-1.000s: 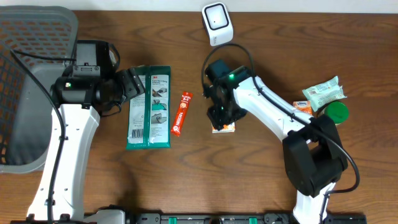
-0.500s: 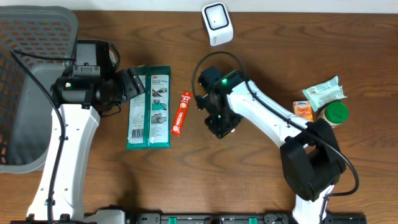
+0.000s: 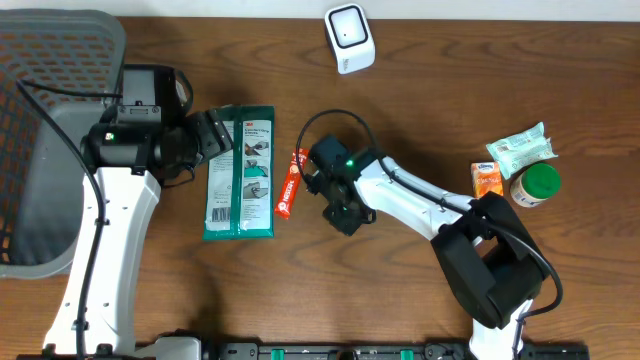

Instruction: Scan the item barcode

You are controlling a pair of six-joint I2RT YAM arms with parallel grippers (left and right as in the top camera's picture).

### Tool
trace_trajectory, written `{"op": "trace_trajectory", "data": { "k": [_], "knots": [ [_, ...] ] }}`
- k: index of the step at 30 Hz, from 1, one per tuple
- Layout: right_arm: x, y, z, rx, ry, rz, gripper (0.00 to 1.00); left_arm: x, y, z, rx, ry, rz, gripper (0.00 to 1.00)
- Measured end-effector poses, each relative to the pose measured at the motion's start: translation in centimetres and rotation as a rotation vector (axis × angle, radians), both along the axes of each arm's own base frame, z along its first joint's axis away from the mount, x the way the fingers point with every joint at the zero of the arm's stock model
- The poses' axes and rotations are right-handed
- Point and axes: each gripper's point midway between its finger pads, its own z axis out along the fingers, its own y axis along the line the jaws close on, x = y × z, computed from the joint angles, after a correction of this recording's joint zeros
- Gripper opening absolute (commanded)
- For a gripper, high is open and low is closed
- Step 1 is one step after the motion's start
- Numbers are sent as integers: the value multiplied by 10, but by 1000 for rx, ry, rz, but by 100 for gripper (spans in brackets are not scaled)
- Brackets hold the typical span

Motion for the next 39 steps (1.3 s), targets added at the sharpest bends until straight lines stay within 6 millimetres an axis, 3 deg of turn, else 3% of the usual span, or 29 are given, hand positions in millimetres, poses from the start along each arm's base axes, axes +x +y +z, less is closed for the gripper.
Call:
{"op": "trace_trajectory", "data": {
  "k": [4,9,13,17,22,26,27,31,39],
  "knots": [
    [22,4,1,7,-111,-4,9,0,0,0,0,0,0,80],
    [44,6,4,12,-210,-20,7,0,0,0,0,0,0,80],
    [38,-6,2,-36,-180,-25,1,0,0,0,0,0,0,80],
    [27,-16,1,-76,-135,-27,2,0,0,0,0,0,0,80],
    [19,-6,10,-15,-90,-32,17,0,0,0,0,0,0,80],
    [25,7,42,68,-135,-36,54,0,0,0,0,0,0,80],
    [30,10,60,98,-176,-41,54,0,0,0,0,0,0,80],
    [43,3,92,93,-286,-58,52,0,0,0,0,0,0,80],
    [43,-14,89,2,-298,-68,55,0,0,0,0,0,0,80]
  ]
}}
